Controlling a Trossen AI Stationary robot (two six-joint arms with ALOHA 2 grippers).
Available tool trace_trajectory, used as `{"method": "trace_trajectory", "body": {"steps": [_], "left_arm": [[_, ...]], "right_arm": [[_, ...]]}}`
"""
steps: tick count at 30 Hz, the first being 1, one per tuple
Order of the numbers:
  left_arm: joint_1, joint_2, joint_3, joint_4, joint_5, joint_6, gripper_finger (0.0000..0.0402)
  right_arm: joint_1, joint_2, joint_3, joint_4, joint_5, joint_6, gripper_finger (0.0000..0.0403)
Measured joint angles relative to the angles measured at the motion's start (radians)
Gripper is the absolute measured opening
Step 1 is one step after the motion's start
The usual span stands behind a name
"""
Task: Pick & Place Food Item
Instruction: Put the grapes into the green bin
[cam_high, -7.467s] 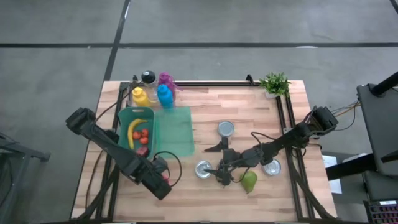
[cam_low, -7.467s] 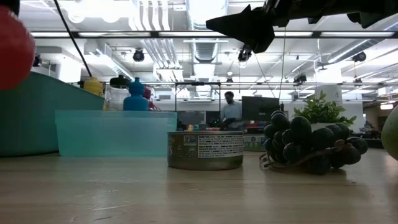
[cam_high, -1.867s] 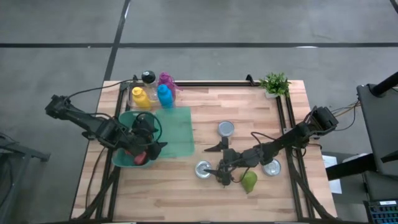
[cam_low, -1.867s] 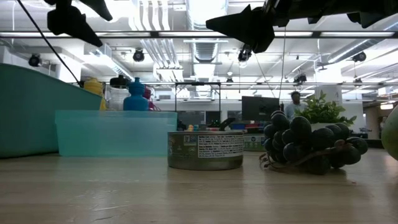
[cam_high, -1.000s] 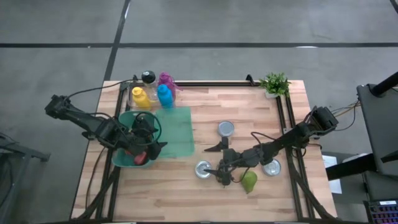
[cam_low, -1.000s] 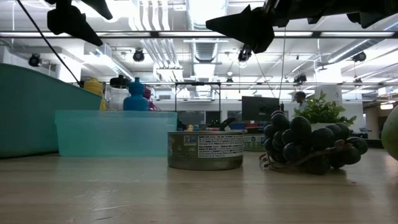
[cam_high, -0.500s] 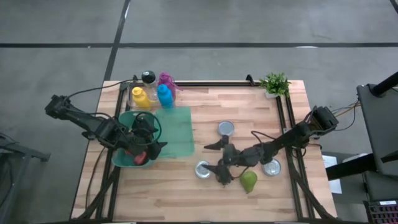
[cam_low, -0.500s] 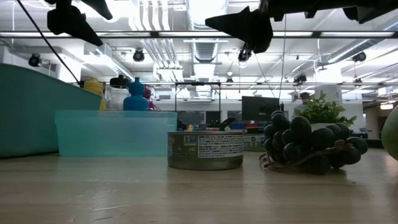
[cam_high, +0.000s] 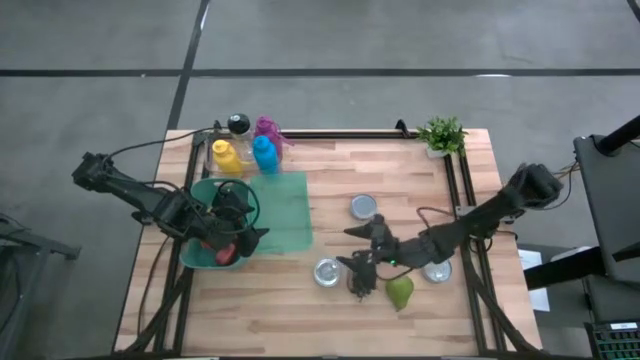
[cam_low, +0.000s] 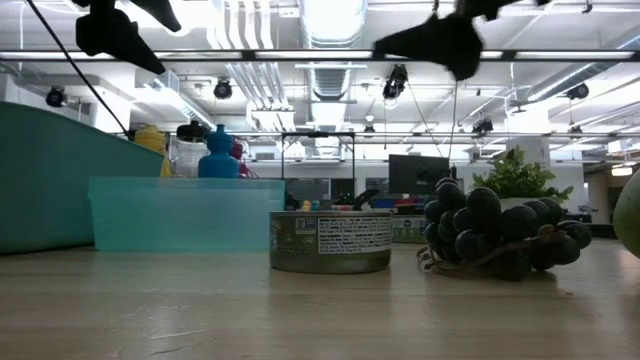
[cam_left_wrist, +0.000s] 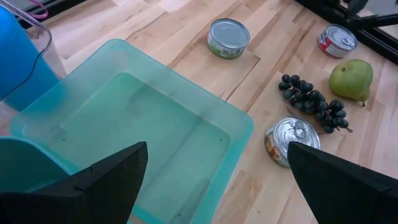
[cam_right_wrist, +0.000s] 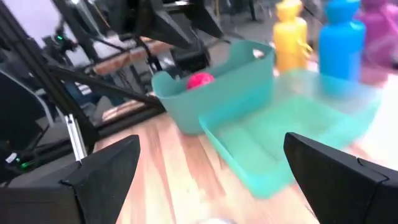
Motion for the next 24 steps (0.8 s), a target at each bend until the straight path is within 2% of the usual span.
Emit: {"method": "trace_trajectory", "body": {"steps": [3, 7, 12, 17, 22, 24], "left_arm": [[0.0, 0.0, 0.0, 0.0, 0.0, 0.0, 0.0393], [0.0, 0.0, 0.0, 0.0, 0.0, 0.0, 0.0393], [0.0, 0.0, 0.0, 0.0, 0.0, 0.0, 0.0393], [0.0, 0.0, 0.0, 0.0, 0.0, 0.0, 0.0393], [0.0, 0.0, 0.0, 0.0, 0.0, 0.0, 0.0393], [0.0, 0.0, 0.0, 0.0, 0.0, 0.0, 0.0393]], "right_arm": [[0.035, -0.104, 0.002, -0.251, -0.017, 0.177, 0.0396], [0.076, -0.208, 0.002, -0.506, -0.102, 0.418, 0.0396], [0.111, -0.229, 0.002, -0.619, -0.111, 0.587, 0.0396], [0.115, -0.193, 0.029, -0.663, -0.171, 0.595, 0.0396], [0.115, -0.111, 0.199, -0.954, -0.189, 0.715, 0.0396], [0.115, -0.048, 0.292, -1.05, -0.186, 0.711, 0.0396]]}}
